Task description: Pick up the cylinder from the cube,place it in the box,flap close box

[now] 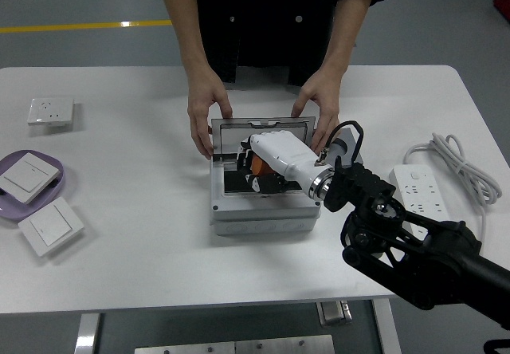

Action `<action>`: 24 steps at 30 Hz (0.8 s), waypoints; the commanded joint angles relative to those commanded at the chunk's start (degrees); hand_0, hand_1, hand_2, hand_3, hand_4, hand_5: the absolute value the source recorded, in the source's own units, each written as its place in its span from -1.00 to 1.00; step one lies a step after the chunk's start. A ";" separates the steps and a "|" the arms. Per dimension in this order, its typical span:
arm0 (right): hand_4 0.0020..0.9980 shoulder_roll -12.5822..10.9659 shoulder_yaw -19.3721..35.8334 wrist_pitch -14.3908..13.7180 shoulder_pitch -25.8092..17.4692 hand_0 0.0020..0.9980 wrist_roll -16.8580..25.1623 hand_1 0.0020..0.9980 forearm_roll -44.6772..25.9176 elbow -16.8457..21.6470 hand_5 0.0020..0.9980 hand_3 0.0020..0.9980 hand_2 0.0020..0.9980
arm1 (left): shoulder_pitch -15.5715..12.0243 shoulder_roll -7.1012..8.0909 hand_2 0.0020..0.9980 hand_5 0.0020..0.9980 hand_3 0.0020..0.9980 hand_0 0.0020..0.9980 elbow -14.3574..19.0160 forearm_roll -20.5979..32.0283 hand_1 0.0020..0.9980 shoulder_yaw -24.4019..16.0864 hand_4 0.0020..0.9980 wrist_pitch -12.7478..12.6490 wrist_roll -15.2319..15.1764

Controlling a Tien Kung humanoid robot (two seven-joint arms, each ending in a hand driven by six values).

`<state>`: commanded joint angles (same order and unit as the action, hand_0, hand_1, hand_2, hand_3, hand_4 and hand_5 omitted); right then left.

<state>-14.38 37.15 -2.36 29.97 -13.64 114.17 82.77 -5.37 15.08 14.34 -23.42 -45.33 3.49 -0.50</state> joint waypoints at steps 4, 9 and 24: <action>0.05 0.04 -0.21 0.58 -0.07 0.41 -0.23 0.26 -0.02 -0.33 -0.88 0.34 0.26 | 0.06 -0.02 0.30 -0.11 0.37 0.23 0.00 -0.05 0.25 -0.01 0.53 0.02 0.02; 0.09 -0.06 -0.16 0.99 -0.21 0.42 -0.33 0.25 -0.21 -0.43 -0.66 0.34 0.26 | 0.08 -0.01 0.30 -0.11 0.36 0.23 0.00 -0.11 0.25 -0.04 0.53 0.01 0.08; 0.21 -3.06 1.44 -5.20 -3.27 0.44 10.07 0.24 -22.62 5.08 -0.44 0.34 0.27 | 0.00 -0.33 0.30 -0.12 0.36 0.23 0.82 -3.11 0.25 -2.77 0.53 0.08 0.52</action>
<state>-17.44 38.59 -7.56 26.69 -3.57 91.55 87.85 -5.36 14.75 15.16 -26.52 -48.10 3.58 0.02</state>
